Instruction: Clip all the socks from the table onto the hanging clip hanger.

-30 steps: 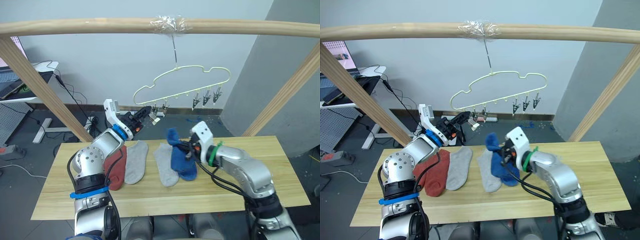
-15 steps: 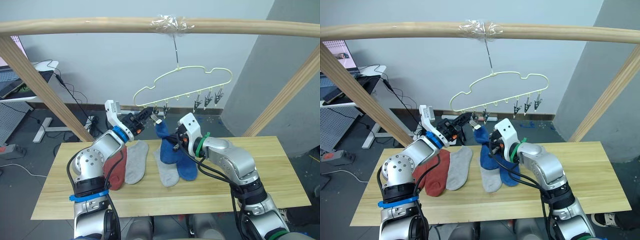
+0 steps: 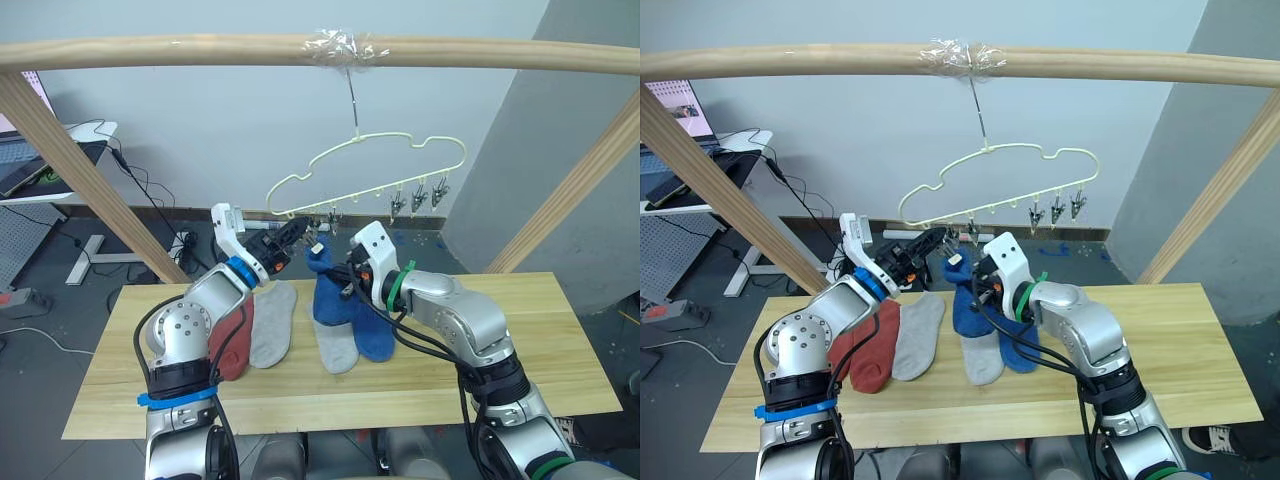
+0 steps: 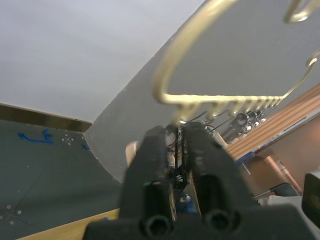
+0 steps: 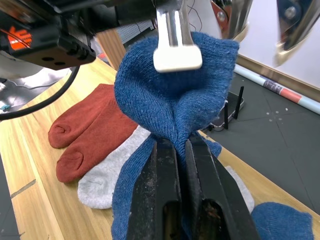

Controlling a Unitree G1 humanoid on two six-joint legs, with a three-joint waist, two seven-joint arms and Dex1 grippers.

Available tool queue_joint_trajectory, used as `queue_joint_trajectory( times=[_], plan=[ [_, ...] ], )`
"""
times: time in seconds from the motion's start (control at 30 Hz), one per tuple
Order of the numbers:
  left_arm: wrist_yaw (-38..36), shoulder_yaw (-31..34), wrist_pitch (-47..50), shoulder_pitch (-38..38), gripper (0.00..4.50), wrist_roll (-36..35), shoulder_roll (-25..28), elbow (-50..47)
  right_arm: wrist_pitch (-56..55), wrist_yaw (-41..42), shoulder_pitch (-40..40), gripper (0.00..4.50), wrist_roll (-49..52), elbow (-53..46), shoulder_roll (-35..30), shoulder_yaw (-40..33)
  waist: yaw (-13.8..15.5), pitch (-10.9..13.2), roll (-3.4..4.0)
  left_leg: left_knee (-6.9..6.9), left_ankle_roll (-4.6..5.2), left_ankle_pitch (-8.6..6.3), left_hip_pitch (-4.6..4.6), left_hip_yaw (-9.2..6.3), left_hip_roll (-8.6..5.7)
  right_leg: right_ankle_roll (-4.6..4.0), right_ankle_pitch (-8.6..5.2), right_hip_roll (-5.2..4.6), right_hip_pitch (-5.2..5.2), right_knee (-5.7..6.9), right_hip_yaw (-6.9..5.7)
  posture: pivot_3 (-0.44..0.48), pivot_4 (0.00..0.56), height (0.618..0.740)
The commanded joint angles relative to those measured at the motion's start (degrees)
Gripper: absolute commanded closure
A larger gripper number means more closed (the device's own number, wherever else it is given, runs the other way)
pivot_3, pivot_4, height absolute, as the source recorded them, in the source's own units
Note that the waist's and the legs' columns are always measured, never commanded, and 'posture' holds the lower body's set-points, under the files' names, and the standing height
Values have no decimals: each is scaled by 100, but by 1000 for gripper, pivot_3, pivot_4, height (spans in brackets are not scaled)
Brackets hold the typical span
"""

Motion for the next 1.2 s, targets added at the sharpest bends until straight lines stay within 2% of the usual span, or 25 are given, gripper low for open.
queue_joint_trajectory(
  times=[0.03,0.17,0.3,0.4,0.5,0.63,0.83,0.87,1.03,1.2],
  plan=[
    [-106,63,3,-22,2285,-186,110,-279,-152,17,-40,4500,41,-69,36,3,0,0,0,0,0,0,0,0,0,0,0,0,0,0,0,-60,144,740],
    [-74,169,20,25,1072,-259,297,-414,-179,-1,25,4500,104,28,176,11,6,0,0,0,0,0,0,-1,0,0,0,0,-1,1,0,-50,137,740],
    [-71,-176,-38,365,20,340,912,-924,138,-33,142,4500,536,246,692,-268,-18,-1,-1,-5,0,0,1,1,5,-1,0,3,-6,5,2,-42,135,740],
    [86,-490,-443,742,20,1135,1315,-1495,315,-90,112,4500,758,456,1001,-468,6,-1,-1,-7,-1,0,0,0,4,-8,4,2,-7,4,4,-21,133,740],
    [-380,-621,-505,1035,0,1209,1634,-1761,376,-139,18,3762,863,655,1174,-586,67,-2,-2,-6,-2,-1,-1,3,-1,-9,4,-2,-7,0,7,-9,131,740],
    [-613,-153,-450,1031,0,470,1459,-1754,330,-140,-57,2345,843,839,1182,-555,184,-2,-2,-6,-2,-1,-3,-2,2,-7,1,-2,-9,2,-3,-2,131,740],
    [-635,-374,-821,1194,0,831,1333,-1908,50,-40,97,260,562,966,715,-321,230,-2,-3,-5,-2,-1,-5,2,0,-8,2,-3,-7,-2,0,-6,132,740],
    [-647,-433,-864,1257,0,870,1307,-1967,8,-28,141,29,546,951,618,-336,231,-2,-3,-5,-2,-1,-5,2,0,-8,2,-3,-7,-4,1,-9,132,740],
    [-686,-839,-1201,1511,0,1296,1204,-2154,-279,-45,414,29,396,581,60,-455,243,-2,-3,-6,-3,-2,-8,3,0,-10,3,-3,-9,-4,2,-20,137,740],
    [-600,-1378,-1971,1417,0,2191,926,-1897,-229,146,748,29,496,-302,-713,-591,267,-2,-2,-1,-3,-1,-10,5,0,-5,1,-3,-8,-3,2,-34,144,740]
  ],
)
